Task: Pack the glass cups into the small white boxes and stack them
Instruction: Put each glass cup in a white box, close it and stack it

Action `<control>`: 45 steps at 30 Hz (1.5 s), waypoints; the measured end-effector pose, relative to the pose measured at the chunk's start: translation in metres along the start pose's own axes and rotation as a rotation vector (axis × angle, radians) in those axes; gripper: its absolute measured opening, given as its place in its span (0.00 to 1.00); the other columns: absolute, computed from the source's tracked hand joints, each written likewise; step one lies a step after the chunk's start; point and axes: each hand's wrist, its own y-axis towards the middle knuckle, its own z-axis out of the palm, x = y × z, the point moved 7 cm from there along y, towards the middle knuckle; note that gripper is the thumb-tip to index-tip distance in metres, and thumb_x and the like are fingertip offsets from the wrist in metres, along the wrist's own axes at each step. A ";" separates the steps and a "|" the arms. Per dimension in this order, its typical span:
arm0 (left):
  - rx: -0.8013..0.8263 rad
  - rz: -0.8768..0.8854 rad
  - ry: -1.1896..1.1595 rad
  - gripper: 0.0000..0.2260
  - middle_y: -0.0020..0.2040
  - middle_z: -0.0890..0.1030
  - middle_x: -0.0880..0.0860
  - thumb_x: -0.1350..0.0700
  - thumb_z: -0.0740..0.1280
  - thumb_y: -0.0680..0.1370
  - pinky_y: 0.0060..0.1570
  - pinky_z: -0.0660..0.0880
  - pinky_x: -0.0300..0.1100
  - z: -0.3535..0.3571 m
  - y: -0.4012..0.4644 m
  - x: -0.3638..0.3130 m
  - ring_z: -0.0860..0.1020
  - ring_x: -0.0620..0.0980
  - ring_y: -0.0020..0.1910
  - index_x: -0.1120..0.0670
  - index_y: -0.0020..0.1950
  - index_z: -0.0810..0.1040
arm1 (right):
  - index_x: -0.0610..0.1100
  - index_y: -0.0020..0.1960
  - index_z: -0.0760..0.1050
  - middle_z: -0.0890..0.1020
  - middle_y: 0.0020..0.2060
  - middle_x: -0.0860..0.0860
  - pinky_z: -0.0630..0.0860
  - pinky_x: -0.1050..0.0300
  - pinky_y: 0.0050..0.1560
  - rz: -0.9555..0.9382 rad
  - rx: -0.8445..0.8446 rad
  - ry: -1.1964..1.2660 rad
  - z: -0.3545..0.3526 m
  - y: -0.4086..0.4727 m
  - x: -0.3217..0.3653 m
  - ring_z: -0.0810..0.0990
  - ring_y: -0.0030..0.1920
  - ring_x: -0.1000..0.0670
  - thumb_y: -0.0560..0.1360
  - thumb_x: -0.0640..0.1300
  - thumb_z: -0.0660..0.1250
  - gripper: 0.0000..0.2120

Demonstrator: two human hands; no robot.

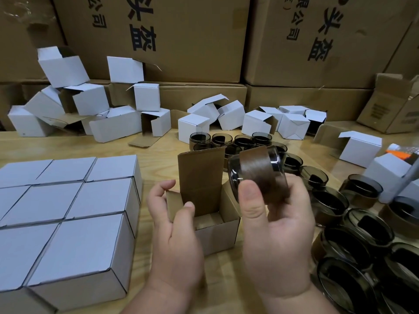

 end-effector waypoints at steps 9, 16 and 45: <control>-0.018 0.013 0.037 0.15 0.63 0.74 0.40 0.52 0.61 0.76 0.54 0.65 0.23 0.000 0.000 -0.001 0.71 0.27 0.60 0.36 0.60 0.69 | 0.59 0.49 0.85 0.81 0.58 0.54 0.77 0.50 0.62 0.047 -0.009 -0.002 -0.001 0.001 -0.006 0.81 0.60 0.49 0.74 0.60 0.68 0.09; -0.016 -0.003 0.018 0.19 0.67 0.77 0.45 0.48 0.60 0.73 0.61 0.73 0.49 -0.002 0.002 0.003 0.77 0.49 0.61 0.31 0.61 0.69 | 0.55 0.56 0.80 0.74 0.66 0.45 0.77 0.51 0.62 -0.182 0.060 -0.033 0.008 -0.005 0.016 0.79 0.65 0.44 0.78 0.54 0.70 0.09; 0.093 -0.023 -0.312 0.14 0.51 0.87 0.54 0.49 0.55 0.76 0.36 0.82 0.47 0.006 0.005 0.015 0.86 0.56 0.50 0.35 0.56 0.75 | 0.54 0.40 0.80 0.72 0.69 0.60 0.55 0.49 0.75 -0.057 0.448 -0.607 0.037 -0.017 -0.021 0.60 0.73 0.58 0.75 0.61 0.59 0.15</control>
